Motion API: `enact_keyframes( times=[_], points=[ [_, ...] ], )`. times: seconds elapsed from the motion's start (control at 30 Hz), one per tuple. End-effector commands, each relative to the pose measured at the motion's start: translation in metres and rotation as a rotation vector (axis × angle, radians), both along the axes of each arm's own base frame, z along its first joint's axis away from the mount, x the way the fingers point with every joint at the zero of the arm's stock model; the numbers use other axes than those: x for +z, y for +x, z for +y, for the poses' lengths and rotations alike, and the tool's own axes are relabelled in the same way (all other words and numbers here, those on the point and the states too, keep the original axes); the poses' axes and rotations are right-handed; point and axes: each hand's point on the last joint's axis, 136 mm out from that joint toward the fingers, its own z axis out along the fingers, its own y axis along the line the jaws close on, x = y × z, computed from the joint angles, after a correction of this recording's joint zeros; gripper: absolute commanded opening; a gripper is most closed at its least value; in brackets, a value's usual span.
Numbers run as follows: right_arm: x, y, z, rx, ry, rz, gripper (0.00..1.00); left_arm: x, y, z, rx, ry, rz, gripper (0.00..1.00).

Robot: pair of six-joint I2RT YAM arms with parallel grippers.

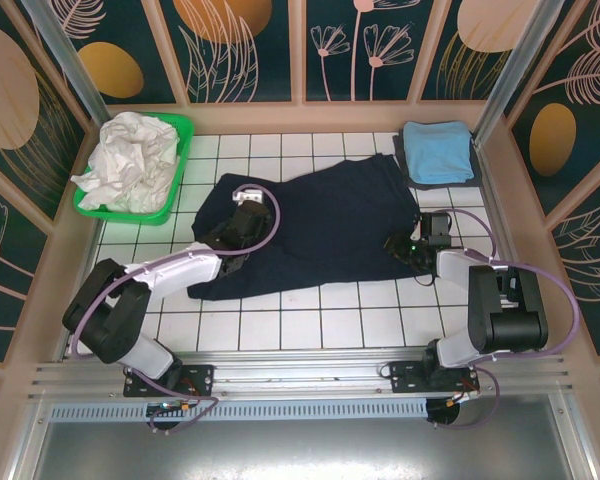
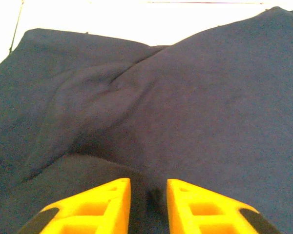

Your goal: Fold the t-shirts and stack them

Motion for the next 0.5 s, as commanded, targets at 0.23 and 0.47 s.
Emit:
enact_keyframes(
  times=[0.23,0.47],
  points=[
    [0.006,0.004,-0.001,0.014,-0.026,-0.027,0.3,-0.025,-0.009,0.052,0.238,0.166,0.022,0.72],
    [0.011,0.007,-0.005,0.009,-0.05,-0.038,0.3,-0.068,-0.004,0.055,0.252,0.294,0.2,0.79]
  ],
)
